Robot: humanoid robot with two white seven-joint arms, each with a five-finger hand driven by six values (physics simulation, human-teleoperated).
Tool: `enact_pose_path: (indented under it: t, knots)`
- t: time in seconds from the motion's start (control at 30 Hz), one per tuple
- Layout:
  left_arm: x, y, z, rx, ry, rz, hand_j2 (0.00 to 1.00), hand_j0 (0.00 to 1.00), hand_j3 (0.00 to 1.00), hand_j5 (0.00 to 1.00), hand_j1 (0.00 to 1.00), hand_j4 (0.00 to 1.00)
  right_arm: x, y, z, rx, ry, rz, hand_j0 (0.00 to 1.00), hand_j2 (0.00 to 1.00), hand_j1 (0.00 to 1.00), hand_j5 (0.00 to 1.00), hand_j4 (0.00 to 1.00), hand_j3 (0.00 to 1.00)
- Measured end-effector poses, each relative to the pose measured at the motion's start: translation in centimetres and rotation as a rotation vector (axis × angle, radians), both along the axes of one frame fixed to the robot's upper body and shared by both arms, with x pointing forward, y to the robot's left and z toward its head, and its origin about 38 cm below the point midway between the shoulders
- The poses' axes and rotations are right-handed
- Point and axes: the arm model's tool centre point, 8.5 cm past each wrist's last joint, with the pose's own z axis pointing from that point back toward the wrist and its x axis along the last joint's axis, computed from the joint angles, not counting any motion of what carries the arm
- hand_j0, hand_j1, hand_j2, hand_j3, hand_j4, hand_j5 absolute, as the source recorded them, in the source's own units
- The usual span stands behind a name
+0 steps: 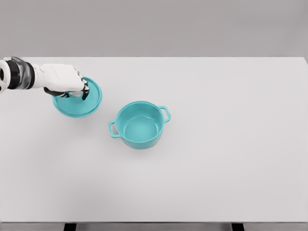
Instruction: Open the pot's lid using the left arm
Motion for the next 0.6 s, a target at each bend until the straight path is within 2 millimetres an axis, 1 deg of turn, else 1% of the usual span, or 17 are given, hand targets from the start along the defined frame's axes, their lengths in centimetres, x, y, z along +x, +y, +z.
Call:
enact_pose_path:
  t: [0.03, 0.27, 0.37, 0.4, 0.53, 0.6]
  knots:
    - [0.2, 0.3, -0.1, 0.001, 0.001, 0.01, 0.99, 0.99, 0.99, 0.99, 0.99, 0.99, 0.0, 0.0, 0.0, 0.0, 0.0, 0.0, 1.0, 1.0, 1.0, 1.0, 1.0, 1.0]
    - [1.3, 2.5, -1.0, 0.001, 0.027, 0.095, 1.0, 1.0, 1.0, 1.0, 1.0, 1.0, 0.0, 0.0, 0.0, 0.0, 0.0, 0.0, 1.0, 1.0, 1.0, 1.0, 1.0, 1.0]
    - [1.6, 3.3, -1.2, -0.029, 0.05, 0.128, 1.0, 1.0, 1.0, 1.0, 1.0, 1.0, 0.0, 0.0, 0.0, 0.0, 0.0, 0.0, 1.0, 1.0, 1.0, 1.0, 1.0, 1.0]
    - [1.8, 3.8, -1.2, -0.049, 0.063, 0.151, 1.0, 1.0, 1.0, 1.0, 1.0, 1.0, 0.0, 0.0, 0.0, 0.0, 0.0, 0.0, 1.0, 1.0, 1.0, 1.0, 1.0, 1.0]
    - [3.0, 8.0, -1.9, -0.12, 0.117, 0.303, 1.0, 1.0, 1.0, 1.0, 1.0, 1.0, 0.0, 0.0, 0.0, 0.0, 0.0, 0.0, 1.0, 1.0, 1.0, 1.0, 1.0, 1.0]
    - [3.3, 9.5, -2.2, -0.134, 0.128, 0.356, 1.0, 1.0, 1.0, 1.0, 1.0, 1.0, 0.0, 0.0, 0.0, 0.0, 0.0, 0.0, 1.0, 1.0, 1.0, 1.0, 1.0, 1.0]
